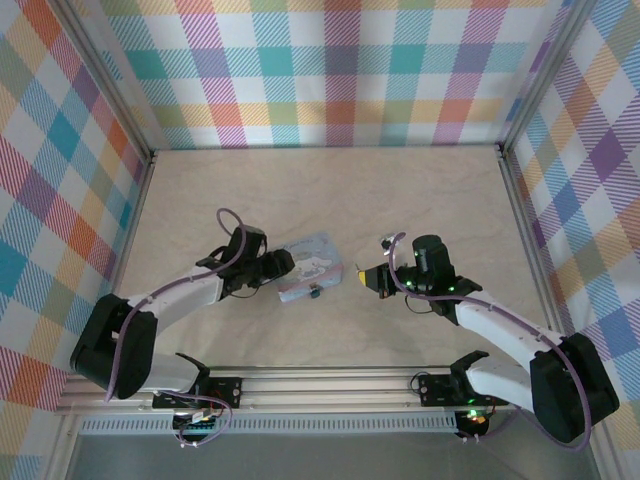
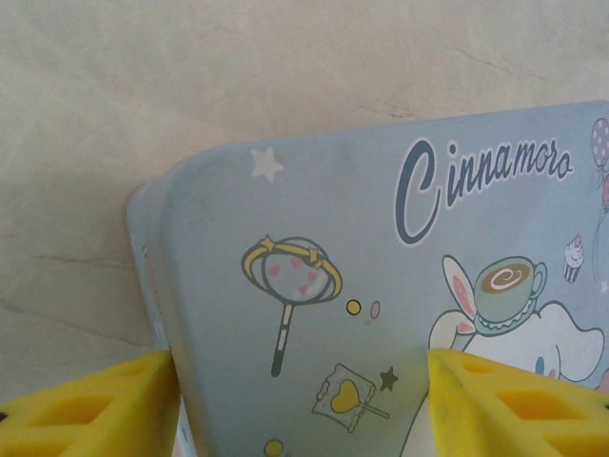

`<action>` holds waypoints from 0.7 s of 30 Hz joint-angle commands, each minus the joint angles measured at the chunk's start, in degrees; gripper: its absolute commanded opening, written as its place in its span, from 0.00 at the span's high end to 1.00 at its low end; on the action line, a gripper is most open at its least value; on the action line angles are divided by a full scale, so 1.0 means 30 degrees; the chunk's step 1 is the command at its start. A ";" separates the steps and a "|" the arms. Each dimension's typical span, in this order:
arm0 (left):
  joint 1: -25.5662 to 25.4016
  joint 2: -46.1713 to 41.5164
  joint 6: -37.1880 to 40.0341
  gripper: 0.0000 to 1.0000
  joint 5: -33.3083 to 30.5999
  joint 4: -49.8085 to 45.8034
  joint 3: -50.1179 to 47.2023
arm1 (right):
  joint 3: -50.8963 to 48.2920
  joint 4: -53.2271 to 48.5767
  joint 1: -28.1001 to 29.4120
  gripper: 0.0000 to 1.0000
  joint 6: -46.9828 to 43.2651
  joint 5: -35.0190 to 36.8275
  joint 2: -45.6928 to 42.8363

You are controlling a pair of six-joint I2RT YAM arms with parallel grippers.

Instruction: Unlock the padlock with the key

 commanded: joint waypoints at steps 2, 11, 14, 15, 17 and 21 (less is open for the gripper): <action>0.0019 0.1546 0.2659 0.38 0.0916 -0.2201 0.0436 | 0.0514 -0.0482 0.0119 1.00 -0.0404 -0.0193 -0.0401; -0.0405 0.4743 0.5991 0.38 0.1525 -0.4464 0.3114 | 0.0876 -0.1344 0.0120 1.00 -0.0542 -0.0254 -0.0796; -0.0489 0.5942 0.7029 0.38 0.1780 -0.5034 0.4484 | 0.0865 -0.1519 0.0104 1.00 -0.0542 -0.0257 -0.0943; -0.0490 0.6315 0.7368 0.38 0.1820 -0.5189 0.4920 | 0.0897 -0.1621 0.0118 1.00 -0.0542 -0.0228 -0.0958; -0.0509 0.7228 0.8092 0.37 0.1856 -0.5598 0.6050 | 0.0921 -0.1764 0.0119 1.00 -0.0542 -0.0253 -0.1053; -0.0547 0.9139 0.9491 0.36 0.2193 -0.6387 0.8285 | 0.0997 -0.2005 0.0119 1.00 -0.0561 -0.0257 -0.1210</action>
